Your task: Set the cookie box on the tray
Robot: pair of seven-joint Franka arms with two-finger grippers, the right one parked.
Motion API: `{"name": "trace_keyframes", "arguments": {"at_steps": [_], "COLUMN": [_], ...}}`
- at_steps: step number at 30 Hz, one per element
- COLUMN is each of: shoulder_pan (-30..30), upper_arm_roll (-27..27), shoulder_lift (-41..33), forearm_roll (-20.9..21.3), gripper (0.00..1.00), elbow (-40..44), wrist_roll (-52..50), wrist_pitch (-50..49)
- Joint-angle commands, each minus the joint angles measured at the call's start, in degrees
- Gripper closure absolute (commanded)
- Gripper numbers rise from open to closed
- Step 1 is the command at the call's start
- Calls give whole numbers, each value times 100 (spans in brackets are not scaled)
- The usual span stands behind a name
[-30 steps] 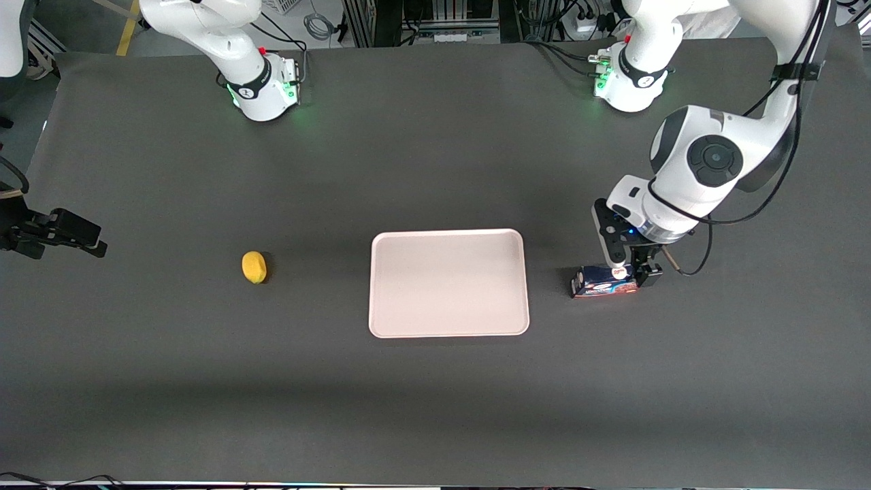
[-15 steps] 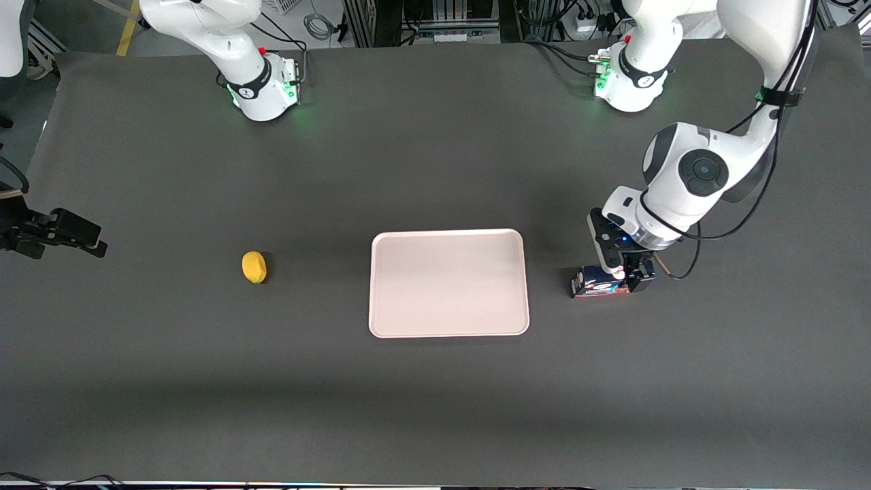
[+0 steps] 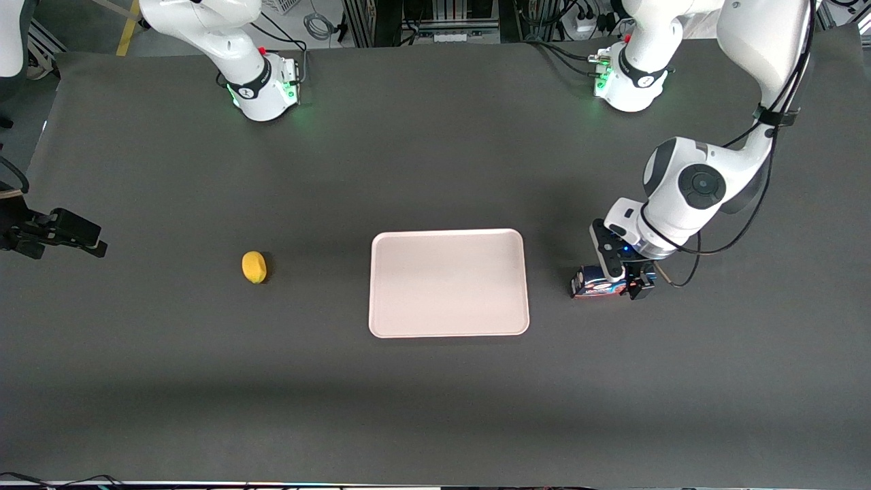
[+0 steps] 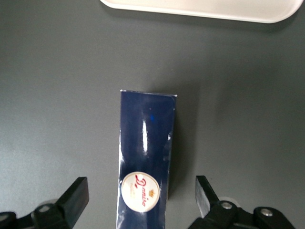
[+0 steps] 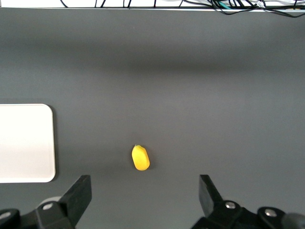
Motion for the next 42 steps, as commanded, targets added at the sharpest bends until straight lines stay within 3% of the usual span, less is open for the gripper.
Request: {"name": "trace_keyframes", "arguments": {"at_steps": [1,9,31,39,42], "shoulder_pan": [-155,-225,-384,-392,-393], "upper_arm_roll": [102,102,436,436,436], "shoulder_lift": [81,169,556,556,556], "forearm_roll": [409,867,1254,1201,1183], "gripper": [0,0,2,26,27], "elbow": [-11,-2,33,112,112], "wrist_roll": [-454,-1140,-1184,-1193,-1193], "wrist_pitch": [121,121,605,587,570]}}
